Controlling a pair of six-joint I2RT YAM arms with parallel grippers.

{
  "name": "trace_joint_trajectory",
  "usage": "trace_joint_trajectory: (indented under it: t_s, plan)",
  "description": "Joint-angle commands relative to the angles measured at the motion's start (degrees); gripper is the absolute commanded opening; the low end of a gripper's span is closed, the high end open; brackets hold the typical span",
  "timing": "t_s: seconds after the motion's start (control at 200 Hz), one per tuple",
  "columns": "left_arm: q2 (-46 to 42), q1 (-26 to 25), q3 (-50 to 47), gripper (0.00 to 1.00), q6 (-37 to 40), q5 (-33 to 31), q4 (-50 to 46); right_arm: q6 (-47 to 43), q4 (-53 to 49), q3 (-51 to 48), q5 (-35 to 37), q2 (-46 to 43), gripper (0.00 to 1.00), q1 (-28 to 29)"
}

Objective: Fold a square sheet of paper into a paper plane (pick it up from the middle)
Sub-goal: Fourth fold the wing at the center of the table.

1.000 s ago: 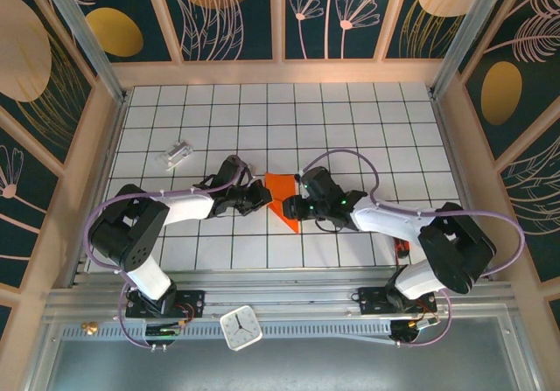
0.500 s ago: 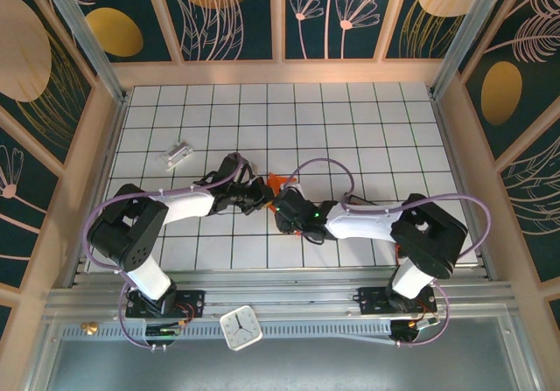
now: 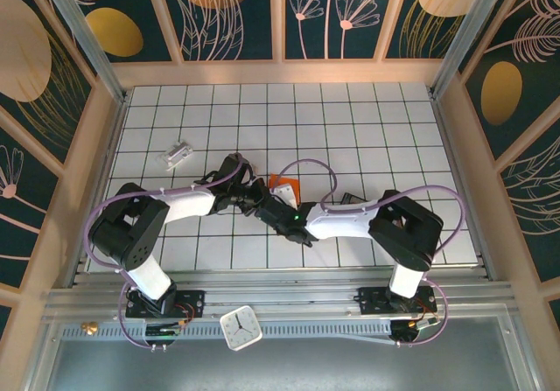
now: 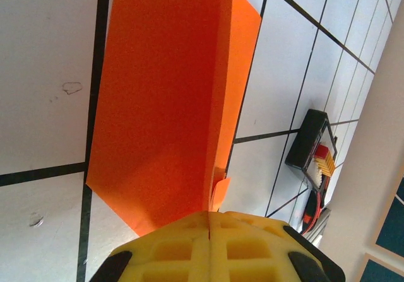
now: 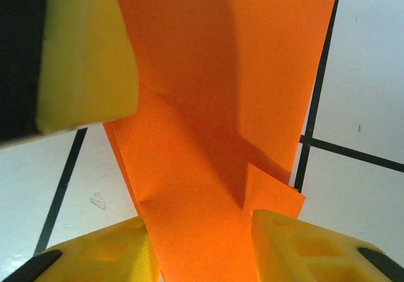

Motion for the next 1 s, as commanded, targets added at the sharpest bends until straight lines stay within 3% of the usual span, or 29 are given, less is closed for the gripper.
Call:
trace_joint_trajectory:
  t_s: [0.0, 0.61, 0.996]
  plan:
    - [0.91, -0.18, 1.5, 0.0, -4.05, 1.51, -4.27, 2.22, -3.55, 1.57, 4.44, 1.26, 0.42, 0.97]
    - [1.45, -0.16, 1.26, 0.0, -2.47, 2.03, -4.36, 1.48, -4.82, 3.39, 8.22, 2.0, 0.35, 1.56]
    - [1.53, -0.14, 2.4, 0.0, 0.39, 2.73, -7.43, -1.09, -4.74, 3.46, 9.31, 2.15, 0.37, 0.9]
